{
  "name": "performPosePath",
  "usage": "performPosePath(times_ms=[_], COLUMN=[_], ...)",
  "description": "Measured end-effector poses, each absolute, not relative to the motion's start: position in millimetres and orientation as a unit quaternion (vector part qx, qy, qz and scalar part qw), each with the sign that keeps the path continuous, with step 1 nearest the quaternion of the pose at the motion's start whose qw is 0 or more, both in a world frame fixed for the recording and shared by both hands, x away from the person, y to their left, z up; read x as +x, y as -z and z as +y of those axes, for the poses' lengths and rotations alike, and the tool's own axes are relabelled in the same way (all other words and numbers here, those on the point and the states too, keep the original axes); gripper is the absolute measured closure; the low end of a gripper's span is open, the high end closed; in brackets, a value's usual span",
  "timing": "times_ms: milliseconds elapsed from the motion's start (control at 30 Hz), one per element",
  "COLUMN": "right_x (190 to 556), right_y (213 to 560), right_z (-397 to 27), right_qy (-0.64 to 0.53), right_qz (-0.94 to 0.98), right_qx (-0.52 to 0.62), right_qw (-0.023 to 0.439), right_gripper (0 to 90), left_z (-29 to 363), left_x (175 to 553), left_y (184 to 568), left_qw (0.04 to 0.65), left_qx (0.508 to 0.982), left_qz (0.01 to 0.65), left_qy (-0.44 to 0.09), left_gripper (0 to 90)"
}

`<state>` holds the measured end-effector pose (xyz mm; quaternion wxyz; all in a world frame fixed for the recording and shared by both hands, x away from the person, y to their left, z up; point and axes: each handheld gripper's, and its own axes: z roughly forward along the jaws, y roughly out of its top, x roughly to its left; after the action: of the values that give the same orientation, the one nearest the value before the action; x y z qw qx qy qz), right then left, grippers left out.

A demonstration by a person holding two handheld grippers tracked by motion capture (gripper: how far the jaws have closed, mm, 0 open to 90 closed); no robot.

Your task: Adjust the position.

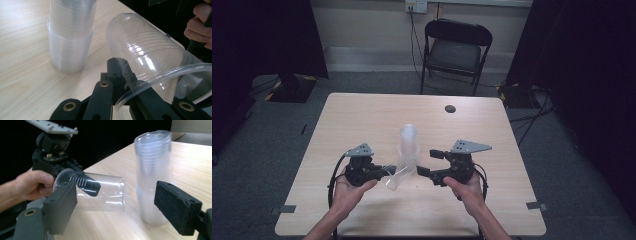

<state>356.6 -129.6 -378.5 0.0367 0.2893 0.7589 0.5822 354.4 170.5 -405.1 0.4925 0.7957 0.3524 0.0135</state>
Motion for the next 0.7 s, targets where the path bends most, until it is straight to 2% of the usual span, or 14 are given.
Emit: performPosePath(times_ms=[67, 167, 300, 433, 700], right_x=[355, 353, 350, 343, 332], right_y=[381, 384, 387, 390, 393], right_z=[-125, -120, -115, -109, -103], right_qy=[-0.582, -0.572, -0.552, -0.528, -0.494], right_qz=[0.765, 0.778, 0.799, 0.822, 0.849], right_qx=[0.275, 0.258, 0.236, 0.200, 0.154], right_qw=[0.024, 0.030, 0.050, 0.074, 0.110], right_gripper=[20.0, 20.2, 19.7, 14.2, 14.4], left_z=[171, 170, 165, 160, 150], left_x=[355, 354, 356, 357, 358], left_y=[406, 407, 409, 410, 406], left_qw=[0.484, 0.470, 0.447, 0.437, 0.417], left_qx=[0.801, 0.810, 0.824, 0.833, 0.848], left_qz=[0.351, 0.350, 0.347, 0.340, 0.324], left_qy=[-0.008, -0.009, 0.007, 0.017, 0.045], left_gripper=[90.0, 90.0, 90.0, 90.0, 90.0])
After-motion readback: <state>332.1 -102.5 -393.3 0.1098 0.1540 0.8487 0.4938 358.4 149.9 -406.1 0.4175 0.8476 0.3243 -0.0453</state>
